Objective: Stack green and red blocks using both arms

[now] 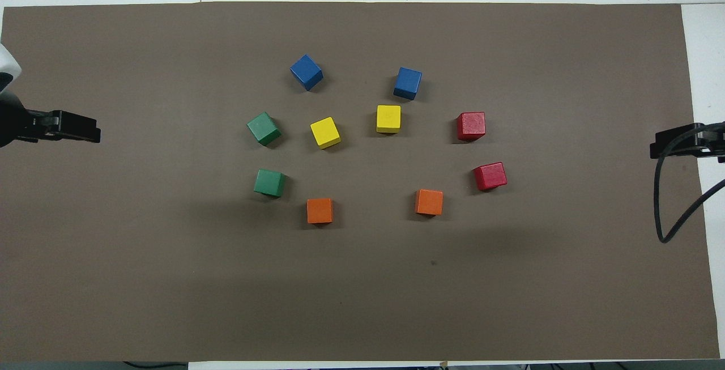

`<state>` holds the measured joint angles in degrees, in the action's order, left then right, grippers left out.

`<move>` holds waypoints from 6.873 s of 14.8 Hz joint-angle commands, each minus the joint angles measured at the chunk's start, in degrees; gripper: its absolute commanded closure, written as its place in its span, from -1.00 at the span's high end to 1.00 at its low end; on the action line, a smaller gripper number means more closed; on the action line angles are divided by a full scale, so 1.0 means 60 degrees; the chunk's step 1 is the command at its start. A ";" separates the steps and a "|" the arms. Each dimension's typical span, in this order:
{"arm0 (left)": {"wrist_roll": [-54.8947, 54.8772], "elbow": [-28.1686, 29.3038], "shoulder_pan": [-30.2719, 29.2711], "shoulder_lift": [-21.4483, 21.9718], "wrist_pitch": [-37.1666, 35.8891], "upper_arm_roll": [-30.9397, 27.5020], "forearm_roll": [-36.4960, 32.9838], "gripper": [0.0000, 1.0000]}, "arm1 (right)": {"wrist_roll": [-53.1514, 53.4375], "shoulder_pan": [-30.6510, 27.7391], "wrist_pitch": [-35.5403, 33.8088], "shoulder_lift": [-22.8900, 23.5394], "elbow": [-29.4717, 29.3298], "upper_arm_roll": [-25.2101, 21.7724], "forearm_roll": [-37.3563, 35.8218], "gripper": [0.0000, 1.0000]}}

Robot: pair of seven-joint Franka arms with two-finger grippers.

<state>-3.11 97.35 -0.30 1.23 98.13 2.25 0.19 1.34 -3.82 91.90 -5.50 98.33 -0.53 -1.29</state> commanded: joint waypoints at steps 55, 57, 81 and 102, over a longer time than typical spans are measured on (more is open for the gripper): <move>0.3594 0.3917 0.3889 -0.2198 0.5442 0.0079 0.0437 1.00 | 0.1139 0.2717 0.6568 0.1971 0.4544 0.0075 0.0361 1.00; 0.3594 0.3917 0.3903 -0.2183 0.5354 0.0079 0.0437 1.00 | 0.1139 0.2717 0.6568 0.1942 0.4603 0.0075 0.0361 1.00; 0.0244 0.1792 0.0582 -0.2139 0.2949 0.0021 0.0451 -1.00 | 0.1256 0.2922 0.7388 0.2250 0.4956 0.0075 0.0361 -1.00; 0.0606 0.1675 -0.0799 -0.3369 0.4474 -0.0053 -0.0062 -1.00 | -0.1424 -0.0036 0.7534 0.2674 0.4017 0.0001 0.0288 -1.00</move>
<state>-0.22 107.22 -5.47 -18.47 123.37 2.17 1.09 -5.58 -3.84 135.36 10.14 122.01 -0.56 0.76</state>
